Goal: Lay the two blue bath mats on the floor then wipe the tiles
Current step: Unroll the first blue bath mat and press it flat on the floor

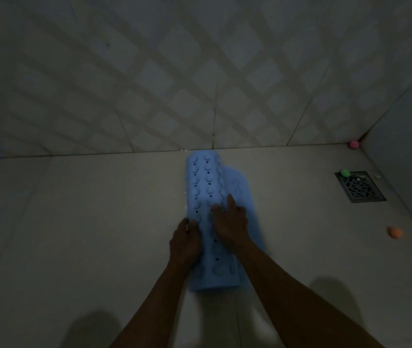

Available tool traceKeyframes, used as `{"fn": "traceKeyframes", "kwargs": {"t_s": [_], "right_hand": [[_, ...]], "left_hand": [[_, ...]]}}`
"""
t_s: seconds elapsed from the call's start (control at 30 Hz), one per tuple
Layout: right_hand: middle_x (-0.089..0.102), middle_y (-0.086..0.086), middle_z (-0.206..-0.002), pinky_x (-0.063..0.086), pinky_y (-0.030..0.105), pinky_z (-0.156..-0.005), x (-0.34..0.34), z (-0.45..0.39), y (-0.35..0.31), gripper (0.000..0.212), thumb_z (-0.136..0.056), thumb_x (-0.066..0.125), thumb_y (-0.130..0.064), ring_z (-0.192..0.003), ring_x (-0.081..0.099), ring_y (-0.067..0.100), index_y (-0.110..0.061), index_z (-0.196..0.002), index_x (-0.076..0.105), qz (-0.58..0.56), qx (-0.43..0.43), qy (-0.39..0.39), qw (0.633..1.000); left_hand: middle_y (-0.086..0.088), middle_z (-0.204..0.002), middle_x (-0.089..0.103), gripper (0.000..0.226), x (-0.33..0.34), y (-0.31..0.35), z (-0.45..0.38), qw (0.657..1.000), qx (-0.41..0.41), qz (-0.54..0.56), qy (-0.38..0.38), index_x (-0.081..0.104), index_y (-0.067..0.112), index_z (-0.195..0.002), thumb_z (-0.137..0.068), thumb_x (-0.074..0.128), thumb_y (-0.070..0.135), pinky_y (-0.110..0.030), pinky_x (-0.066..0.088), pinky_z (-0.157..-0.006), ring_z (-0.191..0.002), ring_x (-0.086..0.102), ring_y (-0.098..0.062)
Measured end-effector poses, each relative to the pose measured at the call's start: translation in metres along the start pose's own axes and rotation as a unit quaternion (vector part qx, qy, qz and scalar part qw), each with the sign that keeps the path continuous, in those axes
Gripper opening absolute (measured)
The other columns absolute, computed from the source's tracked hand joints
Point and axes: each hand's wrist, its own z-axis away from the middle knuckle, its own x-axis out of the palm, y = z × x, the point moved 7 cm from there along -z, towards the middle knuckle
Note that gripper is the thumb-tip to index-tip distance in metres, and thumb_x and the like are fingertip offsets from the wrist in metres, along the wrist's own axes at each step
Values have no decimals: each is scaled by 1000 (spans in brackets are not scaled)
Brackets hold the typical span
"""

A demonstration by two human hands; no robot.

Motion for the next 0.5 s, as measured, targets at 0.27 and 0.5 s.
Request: {"fn": "traceKeyframes", "kwargs": {"t_s": [0.27,0.5], "right_hand": [[46,16,-145,46,44,-104,27,-11,-28,51,-100,52,-36,-126,51,32,-20,-146,36,-42,-83,-41,995],[28,16,-159,29,50,-119,77,1,-52,60,-101,46,-46,-144,31,36,-36,-157,23,-62,-119,-113,985]], "left_hand": [[-12,-142,57,53,-38,-5,9,996,4,-40,75,46,15,-147,-104,39,46,-23,37,-92,-128,54,-30],[-13,-144,54,54,-63,-12,21,991,-28,-64,110,44,12,-147,-106,34,47,-23,33,-90,-129,53,-32]]}}
